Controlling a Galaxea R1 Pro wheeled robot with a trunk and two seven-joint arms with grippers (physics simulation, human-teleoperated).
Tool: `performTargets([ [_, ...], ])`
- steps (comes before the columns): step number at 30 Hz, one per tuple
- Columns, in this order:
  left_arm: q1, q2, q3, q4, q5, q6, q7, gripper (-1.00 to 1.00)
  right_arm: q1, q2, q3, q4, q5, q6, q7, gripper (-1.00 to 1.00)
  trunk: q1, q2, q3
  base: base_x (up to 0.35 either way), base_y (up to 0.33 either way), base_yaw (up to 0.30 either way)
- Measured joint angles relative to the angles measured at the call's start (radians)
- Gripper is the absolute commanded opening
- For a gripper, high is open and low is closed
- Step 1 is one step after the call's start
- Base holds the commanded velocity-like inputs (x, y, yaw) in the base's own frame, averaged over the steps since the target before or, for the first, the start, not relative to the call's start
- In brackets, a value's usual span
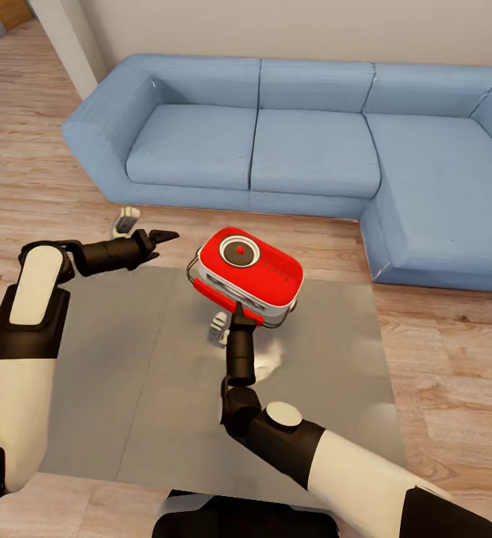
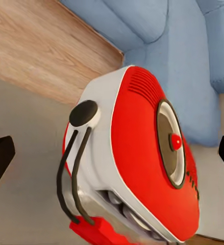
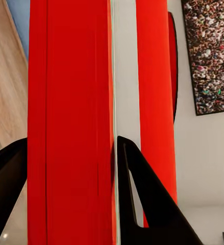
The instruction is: Turn on the radio receiver that's on the table in the living room.
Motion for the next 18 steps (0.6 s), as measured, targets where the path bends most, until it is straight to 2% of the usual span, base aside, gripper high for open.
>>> performTargets([
  [2, -0.007, -0.003, -0.001, 0.001, 0.012, 0.000, 0.001, 1.00, 0.000, 0.000, 0.001, 0.000, -0.002, 0.000, -0.004, -1.00, 0.000, 0.000, 0.000, 0.000, 0.000, 0.000],
  [6, -0.032, -0.006, -0.001, 0.004, 0.065, 0.000, 0.007, 1.00, 0.000, 0.000, 0.000, 0.000, -0.004, 0.000, -0.029, -1.00, 0.000, 0.000, 0.000, 0.000, 0.000, 0.000],
  [9, -0.065, -0.013, -0.003, 0.014, 0.084, -0.001, 0.011, 1.00, 0.000, 0.000, 0.000, 0.000, -0.005, -0.001, -0.040, -1.00, 0.000, 0.000, 0.000, 0.000, 0.000, 0.000],
  [13, -0.100, -0.066, -0.008, 0.054, 0.090, -0.001, 0.020, 1.00, 0.000, 0.000, 0.000, -0.001, -0.011, -0.003, -0.045, -1.00, 0.000, 0.000, 0.000, 0.000, 0.000, 0.000],
  [14, -0.112, -0.081, -0.010, 0.074, 0.091, -0.001, 0.037, 1.00, 0.000, 0.000, -0.001, -0.002, -0.013, -0.003, -0.045, -1.00, 0.000, 0.000, 0.000, 0.000, 0.000, 0.000],
  [15, -0.125, -0.106, -0.010, 0.094, 0.092, -0.001, 0.070, 1.00, 0.000, 0.000, -0.001, -0.005, -0.015, -0.004, -0.046, -1.00, 0.000, 0.000, 0.000, 0.000, 0.000, 0.000],
  [18, -0.129, -0.119, -0.011, 0.101, 0.091, -0.001, 0.086, 1.00, 0.000, 0.000, -0.001, -0.006, -0.016, -0.005, -0.047, -1.00, 0.000, 0.000, 0.000, 0.000, 0.000, 0.000],
])
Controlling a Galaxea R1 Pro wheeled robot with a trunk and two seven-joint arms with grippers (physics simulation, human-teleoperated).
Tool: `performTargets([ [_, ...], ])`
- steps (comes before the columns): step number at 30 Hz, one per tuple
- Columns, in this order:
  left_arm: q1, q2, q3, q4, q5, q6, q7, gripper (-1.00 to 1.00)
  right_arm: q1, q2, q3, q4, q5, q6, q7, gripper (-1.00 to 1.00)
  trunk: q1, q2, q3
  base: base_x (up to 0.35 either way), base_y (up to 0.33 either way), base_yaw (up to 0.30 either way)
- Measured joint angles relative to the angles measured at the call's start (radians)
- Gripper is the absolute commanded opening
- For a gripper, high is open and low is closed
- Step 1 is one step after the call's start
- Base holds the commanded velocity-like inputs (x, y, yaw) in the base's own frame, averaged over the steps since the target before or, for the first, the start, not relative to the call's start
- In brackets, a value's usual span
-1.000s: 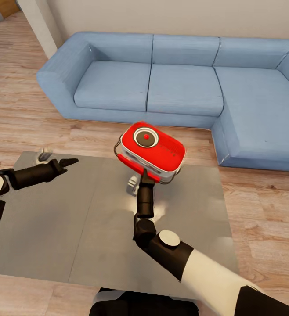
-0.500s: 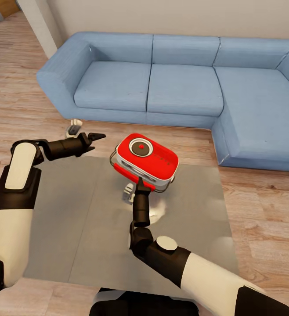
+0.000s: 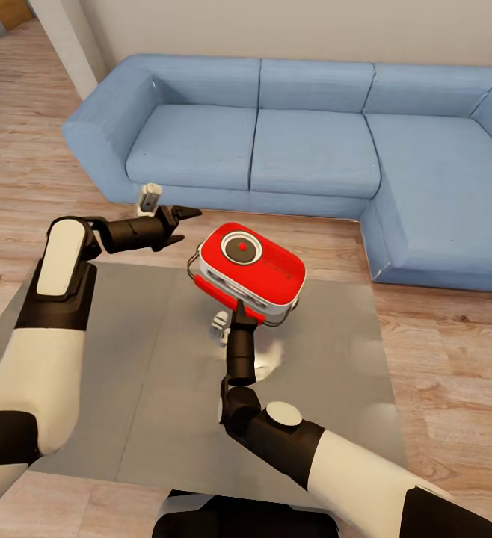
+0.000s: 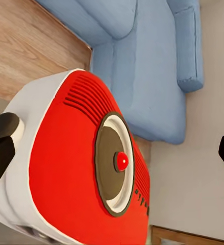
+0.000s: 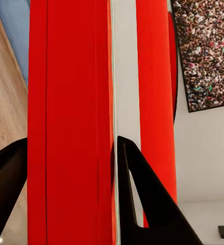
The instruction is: Turn on the radio receiver that's on the table in the living room.
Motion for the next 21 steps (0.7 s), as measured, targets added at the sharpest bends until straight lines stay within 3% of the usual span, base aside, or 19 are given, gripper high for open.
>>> performTargets([
  [21, -0.004, -0.010, 0.000, 0.003, 0.001, 0.000, 0.011, 1.00, 0.000, 0.000, 0.002, -0.004, -0.002, 0.008, 0.001, -1.00, 0.000, 0.000, 0.000, 0.000, 0.000, 0.000],
])
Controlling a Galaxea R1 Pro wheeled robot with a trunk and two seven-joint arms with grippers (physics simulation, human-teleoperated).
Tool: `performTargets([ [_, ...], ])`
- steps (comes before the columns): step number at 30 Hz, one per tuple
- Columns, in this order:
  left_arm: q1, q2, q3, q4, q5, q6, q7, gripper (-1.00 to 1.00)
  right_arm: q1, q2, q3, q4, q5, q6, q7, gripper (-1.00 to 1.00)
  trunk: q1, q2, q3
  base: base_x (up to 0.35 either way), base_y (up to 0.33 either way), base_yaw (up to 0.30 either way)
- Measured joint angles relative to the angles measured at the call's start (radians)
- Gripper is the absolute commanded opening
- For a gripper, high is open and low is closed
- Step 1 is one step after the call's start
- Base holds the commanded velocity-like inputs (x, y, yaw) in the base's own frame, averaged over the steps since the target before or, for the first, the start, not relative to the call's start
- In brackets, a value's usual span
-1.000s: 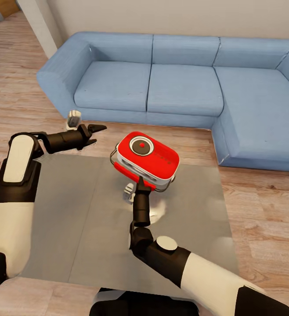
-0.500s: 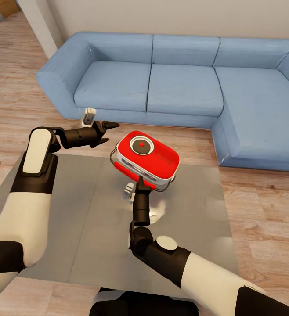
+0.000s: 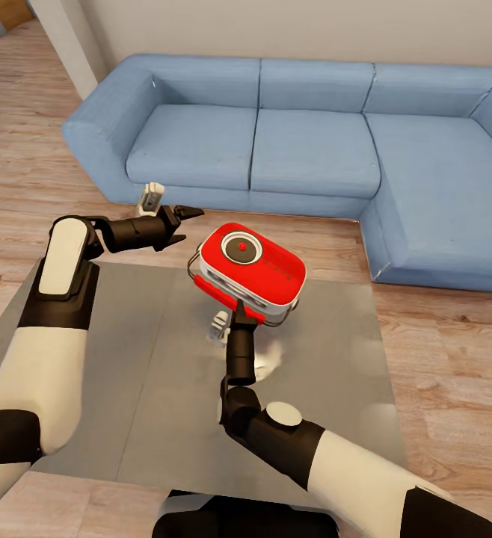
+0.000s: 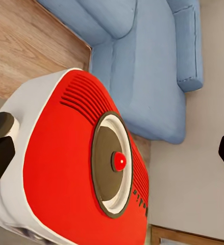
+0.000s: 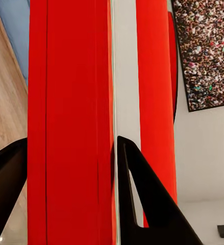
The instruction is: Turn on the radio receiver that's on the table in the living room.
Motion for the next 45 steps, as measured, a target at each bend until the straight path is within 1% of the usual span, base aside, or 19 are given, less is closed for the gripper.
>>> performTargets([
  [8, -0.001, -0.003, 0.000, 0.000, 0.002, 0.000, 0.000, 1.00, 0.000, 0.000, 0.005, 0.003, 0.001, 0.000, 0.002, -1.00, 0.000, 0.000, 0.000, 0.000, 0.000, 0.000],
  [10, -0.001, -0.013, 0.000, 0.001, 0.002, 0.000, 0.000, 1.00, 0.008, 0.000, 0.049, 0.007, -0.001, -0.005, 0.006, -1.00, 0.000, 0.000, 0.000, 0.000, 0.000, 0.000],
  [11, -0.001, -0.018, 0.000, 0.002, 0.002, 0.000, 0.000, 1.00, 0.016, 0.000, 0.084, 0.008, 0.000, -0.003, 0.005, -1.00, 0.000, 0.000, 0.000, 0.000, 0.000, 0.000],
  [12, -0.001, -0.022, 0.000, 0.002, 0.001, 0.000, 0.000, 1.00, 0.021, 0.000, 0.109, 0.009, 0.002, -0.007, 0.005, -1.00, 0.000, 0.000, 0.000, 0.000, 0.000, 0.000],
  [14, -0.001, -0.033, -0.003, 0.003, 0.001, 0.000, 0.001, 1.00, 0.034, 0.000, 0.170, 0.010, -0.006, -0.010, 0.006, -1.00, 0.000, 0.000, 0.000, 0.000, 0.000, 0.000],
  [15, -0.001, -0.037, -0.013, 0.003, 0.001, 0.000, 0.001, 1.00, 0.039, 0.000, 0.196, 0.010, -0.009, -0.005, 0.004, -1.00, 0.000, 0.000, 0.000, 0.000, 0.000, 0.000],
  [16, -0.001, -0.039, -0.028, 0.003, 0.001, 0.000, 0.001, 1.00, 0.043, 0.000, 0.207, 0.010, -0.013, -0.006, 0.004, -1.00, 0.000, 0.000, 0.000, 0.000, 0.000, 0.000],
  [18, -0.001, -0.040, -0.074, 0.008, 0.001, 0.000, 0.001, 1.00, 0.054, 0.000, 0.218, 0.010, -0.019, -0.007, 0.003, -1.00, 0.000, 0.000, 0.000, 0.000, 0.000, 0.000],
  [19, -0.001, -0.040, -0.109, 0.019, 0.001, 0.000, 0.001, 1.00, 0.060, 0.000, 0.223, 0.010, -0.021, -0.011, 0.004, -1.00, 0.000, 0.000, 0.000, 0.000, 0.000, 0.000],
  [20, -0.001, -0.040, -0.129, 0.029, 0.000, 0.000, 0.002, 1.00, 0.062, 0.000, 0.225, 0.011, -0.021, -0.014, 0.006, -1.00, 0.000, 0.000, 0.000, 0.000, 0.000, 0.000],
  [22, -0.001, -0.040, -0.148, 0.043, 0.000, 0.001, 0.002, 1.00, 0.064, 0.000, 0.235, 0.011, -0.019, -0.014, 0.007, -1.00, 0.000, 0.000, 0.000, 0.000, 0.000, 0.000],
  [23, -0.001, -0.040, -0.155, 0.051, 0.000, 0.001, 0.001, 1.00, 0.065, 0.000, 0.249, 0.011, -0.021, -0.017, 0.008, -1.00, 0.000, 0.000, 0.000, 0.000, 0.000, 0.000],
  [26, -0.001, -0.037, -0.164, 0.069, 0.000, 0.001, 0.002, 1.00, 0.066, 0.000, 0.279, 0.012, -0.020, -0.014, 0.009, -1.00, 0.000, 0.000, 0.000, 0.000, 0.000, 0.000],
  [30, -0.001, -0.035, -0.172, 0.080, 0.000, 0.001, 0.002, 1.00, 0.066, 0.000, 0.292, 0.014, -0.019, -0.013, 0.008, -1.00, 0.000, 0.000, 0.000, 0.000, 0.000, 0.000],
  [35, -0.001, -0.032, -0.211, 0.084, 0.000, 0.001, 0.003, 1.00, 0.066, 0.000, 0.294, 0.016, -0.023, -0.015, 0.008, -1.00, 0.000, 0.000, 0.000, 0.000, 0.000, 0.000],
  [36, -0.001, -0.032, -0.212, 0.084, 0.000, 0.001, 0.003, -1.00, 0.066, 0.000, 0.293, 0.016, -0.024, -0.016, 0.008, -1.00, 0.000, 0.000, 0.000, 0.000, 0.000, 0.000],
  [38, -0.001, -0.026, -0.215, 0.084, 0.000, 0.001, 0.003, -1.00, 0.066, 0.000, 0.290, 0.017, -0.024, -0.015, 0.008, -1.00, 0.000, 0.000, 0.000, 0.000, 0.000, 0.000],
  [41, -0.001, -0.011, -0.215, 0.080, 0.001, 0.001, 0.003, -1.00, 0.066, 0.000, 0.288, 0.017, -0.025, -0.015, 0.007, -1.00, 0.000, 0.000, 0.000, 0.000, 0.000, 0.000],
  [45, -0.001, 0.001, -0.216, 0.076, 0.017, 0.001, 0.003, -1.00, 0.066, 0.000, 0.283, 0.017, -0.026, -0.013, 0.005, -1.00, 0.000, 0.000, 0.000, 0.000, 0.000, 0.000],
])
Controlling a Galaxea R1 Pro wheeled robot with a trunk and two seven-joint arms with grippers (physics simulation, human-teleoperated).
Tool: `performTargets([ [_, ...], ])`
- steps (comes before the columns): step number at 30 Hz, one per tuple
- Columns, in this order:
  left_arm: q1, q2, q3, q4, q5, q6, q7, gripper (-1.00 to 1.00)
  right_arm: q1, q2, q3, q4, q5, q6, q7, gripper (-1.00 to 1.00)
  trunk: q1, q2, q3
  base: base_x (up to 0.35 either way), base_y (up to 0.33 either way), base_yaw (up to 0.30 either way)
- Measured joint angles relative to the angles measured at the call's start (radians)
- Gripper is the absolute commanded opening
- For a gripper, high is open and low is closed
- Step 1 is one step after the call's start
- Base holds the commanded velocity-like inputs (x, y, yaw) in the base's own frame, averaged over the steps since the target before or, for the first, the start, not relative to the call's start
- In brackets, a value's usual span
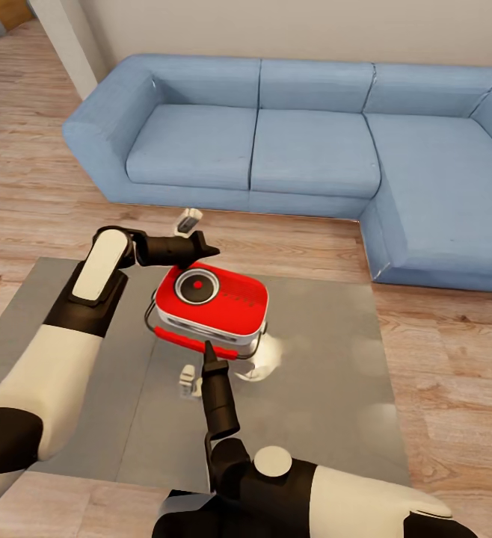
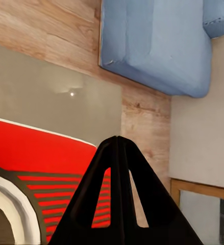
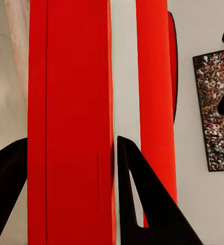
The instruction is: Turn on the radio receiver that's on the table in the living room.
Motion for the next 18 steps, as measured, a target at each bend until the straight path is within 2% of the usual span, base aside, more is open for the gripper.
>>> performTargets([
  [5, 0.000, 0.004, 0.000, 0.003, 0.013, 0.000, 0.000, -1.00, 0.000, 0.000, -0.003, 0.000, -0.001, 0.005, -0.003, -1.00, 0.000, 0.000, 0.000, 0.000, 0.000, 0.000],
  [12, 0.000, 0.013, -0.003, 0.012, 0.014, 0.000, 0.000, -1.00, 0.000, 0.000, -0.013, 0.000, 0.000, 0.011, -0.005, -1.00, 0.000, 0.000, 0.000, 0.000, 0.000, 0.000],
  [18, 0.000, 0.015, -0.011, 0.100, 0.013, 0.000, 0.000, -1.00, 0.000, 0.000, -0.018, 0.000, 0.002, 0.012, -0.005, -1.00, 0.000, 0.000, 0.000, 0.000, 0.000, 0.000],
])
